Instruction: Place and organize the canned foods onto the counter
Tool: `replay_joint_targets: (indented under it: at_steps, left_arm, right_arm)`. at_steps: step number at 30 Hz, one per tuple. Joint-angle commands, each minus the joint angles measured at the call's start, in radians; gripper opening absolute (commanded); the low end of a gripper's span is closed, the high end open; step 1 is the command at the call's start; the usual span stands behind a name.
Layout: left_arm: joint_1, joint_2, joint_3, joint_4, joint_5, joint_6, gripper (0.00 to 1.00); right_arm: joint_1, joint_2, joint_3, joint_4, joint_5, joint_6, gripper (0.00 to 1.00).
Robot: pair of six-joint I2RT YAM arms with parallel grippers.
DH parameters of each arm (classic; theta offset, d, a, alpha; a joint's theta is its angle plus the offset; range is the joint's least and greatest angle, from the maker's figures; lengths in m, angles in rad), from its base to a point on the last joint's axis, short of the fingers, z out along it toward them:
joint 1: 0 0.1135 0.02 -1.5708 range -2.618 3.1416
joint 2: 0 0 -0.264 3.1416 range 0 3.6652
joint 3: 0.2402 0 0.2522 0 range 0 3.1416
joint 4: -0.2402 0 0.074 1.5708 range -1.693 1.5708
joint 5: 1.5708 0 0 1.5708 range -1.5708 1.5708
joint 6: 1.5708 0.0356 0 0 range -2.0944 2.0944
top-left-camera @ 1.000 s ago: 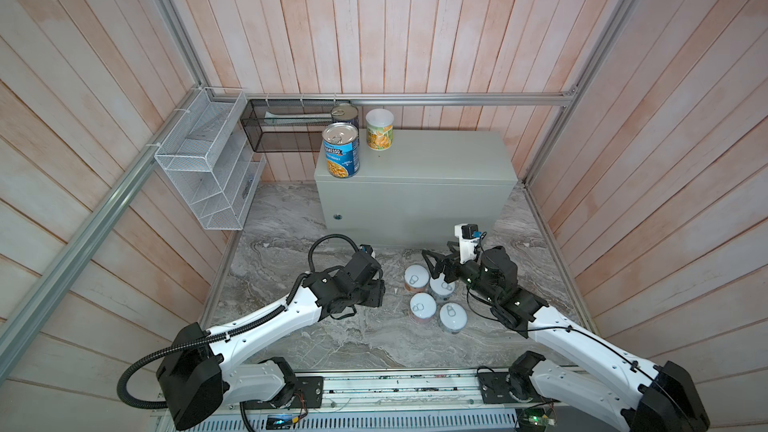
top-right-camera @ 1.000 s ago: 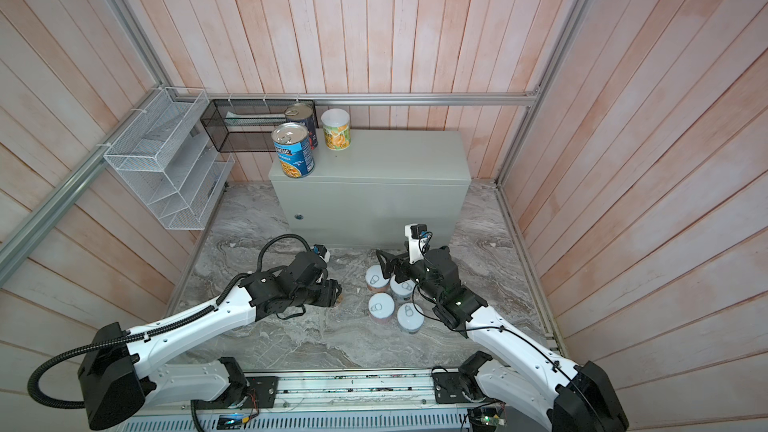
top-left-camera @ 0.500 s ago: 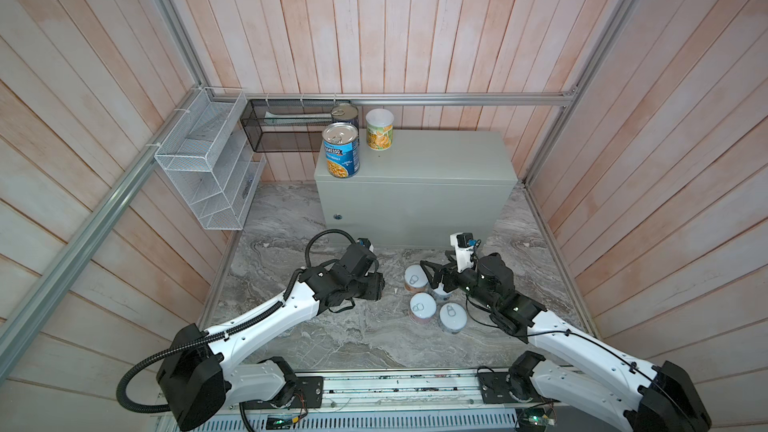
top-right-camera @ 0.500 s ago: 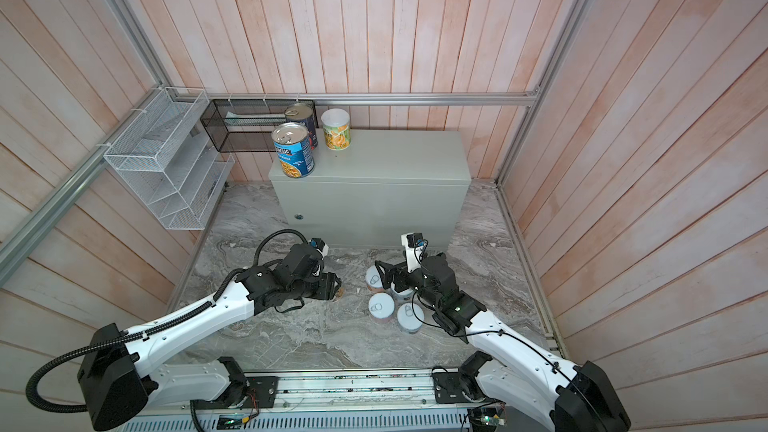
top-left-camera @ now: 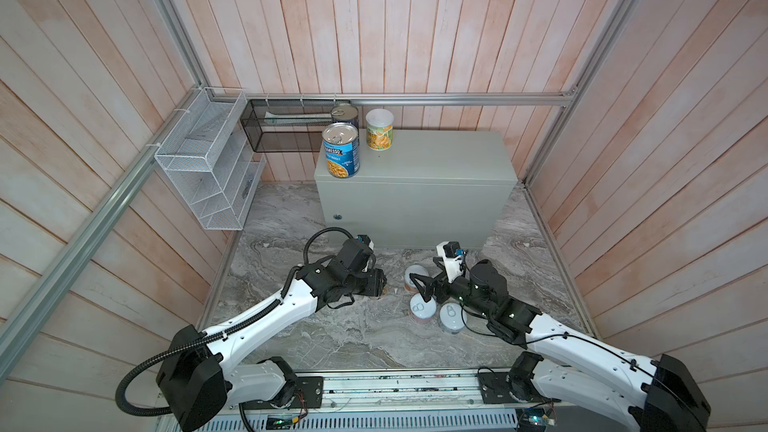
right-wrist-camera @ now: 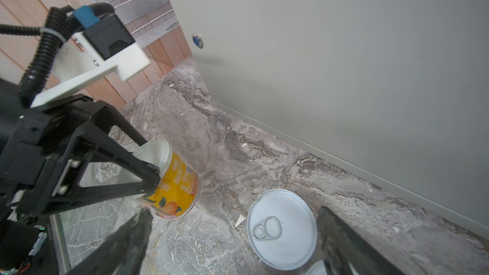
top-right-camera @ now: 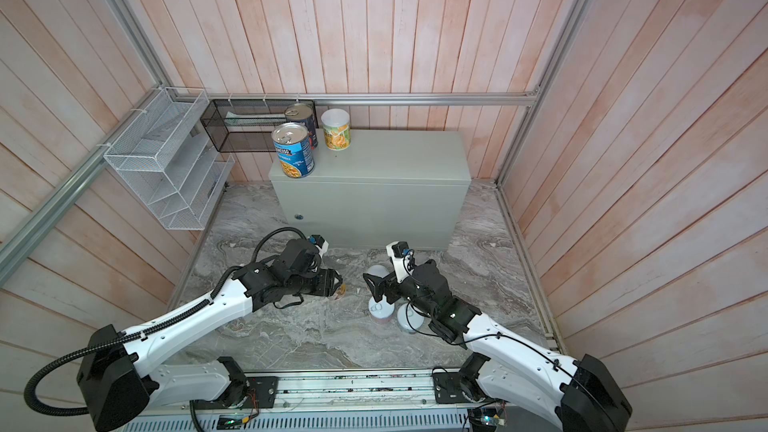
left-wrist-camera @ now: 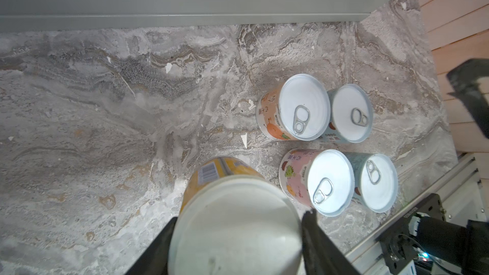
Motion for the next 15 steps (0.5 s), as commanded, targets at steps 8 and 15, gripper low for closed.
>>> replay_joint_targets:
  at_steps: [8, 15]
  left_arm:
    - [0.014, -0.006, 0.113, 0.027, 0.072, 0.04, 0.43]
    - [0.016, -0.018, 0.144, 0.013, 0.094, 0.045, 0.43]
  right_arm:
    - [0.081, 0.058, -0.003, 0.072, -0.005, -0.077, 0.96]
    - [0.118, 0.086, 0.006, 0.101, -0.007, -0.099, 0.96]
